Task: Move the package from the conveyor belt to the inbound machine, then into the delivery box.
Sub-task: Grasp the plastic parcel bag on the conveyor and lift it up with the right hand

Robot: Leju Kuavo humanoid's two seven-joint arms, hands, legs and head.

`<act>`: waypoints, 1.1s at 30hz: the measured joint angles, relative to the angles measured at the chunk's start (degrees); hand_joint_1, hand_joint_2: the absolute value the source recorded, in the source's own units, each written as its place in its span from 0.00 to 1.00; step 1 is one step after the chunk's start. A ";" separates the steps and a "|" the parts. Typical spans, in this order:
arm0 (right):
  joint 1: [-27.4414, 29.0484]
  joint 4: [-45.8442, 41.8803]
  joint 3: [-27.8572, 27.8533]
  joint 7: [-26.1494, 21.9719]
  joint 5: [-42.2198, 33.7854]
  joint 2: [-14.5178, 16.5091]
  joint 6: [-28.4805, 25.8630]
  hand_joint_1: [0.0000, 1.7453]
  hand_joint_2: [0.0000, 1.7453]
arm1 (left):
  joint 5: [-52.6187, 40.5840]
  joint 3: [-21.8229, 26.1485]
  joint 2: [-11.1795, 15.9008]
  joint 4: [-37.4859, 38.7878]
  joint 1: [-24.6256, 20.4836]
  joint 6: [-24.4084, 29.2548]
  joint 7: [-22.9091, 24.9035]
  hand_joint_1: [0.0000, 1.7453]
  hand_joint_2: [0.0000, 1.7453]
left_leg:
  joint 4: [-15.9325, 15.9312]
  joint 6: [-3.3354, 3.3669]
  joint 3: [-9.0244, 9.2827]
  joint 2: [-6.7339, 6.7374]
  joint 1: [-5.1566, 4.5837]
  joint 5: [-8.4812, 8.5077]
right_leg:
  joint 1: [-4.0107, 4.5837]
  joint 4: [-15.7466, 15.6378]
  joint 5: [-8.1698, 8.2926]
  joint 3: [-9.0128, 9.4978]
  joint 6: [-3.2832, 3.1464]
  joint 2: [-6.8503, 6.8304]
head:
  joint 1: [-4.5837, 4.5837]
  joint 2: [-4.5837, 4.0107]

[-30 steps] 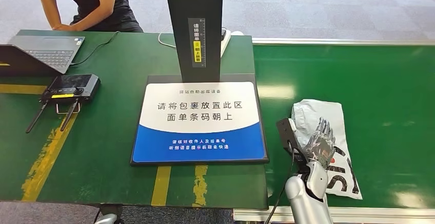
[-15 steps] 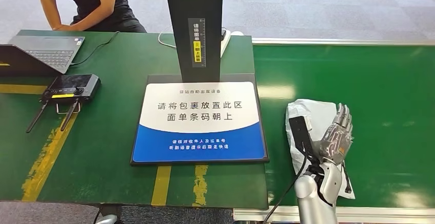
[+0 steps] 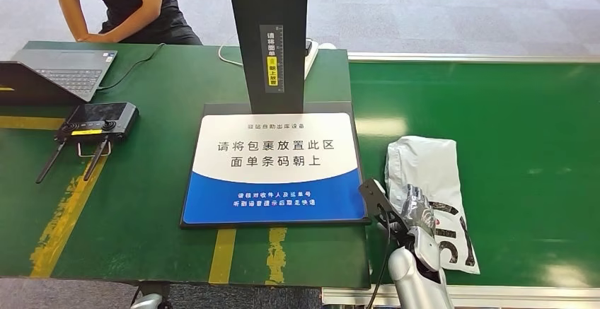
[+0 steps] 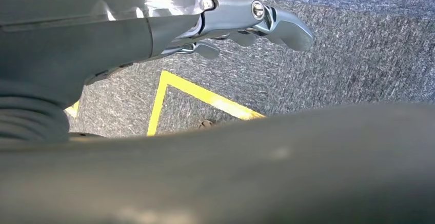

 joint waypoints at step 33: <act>-2.01 3.06 4.18 -2.74 -5.83 -2.25 2.97 1.00 1.00 | 0.59 -1.20 0.04 0.00 0.20 -0.04 0.21 0.00 0.00 | 0.00 0.00 0.05 0.01 0.00 0.00 | 0.00 0.00 0.00 0.04 0.00 0.00 | 0.01 0.00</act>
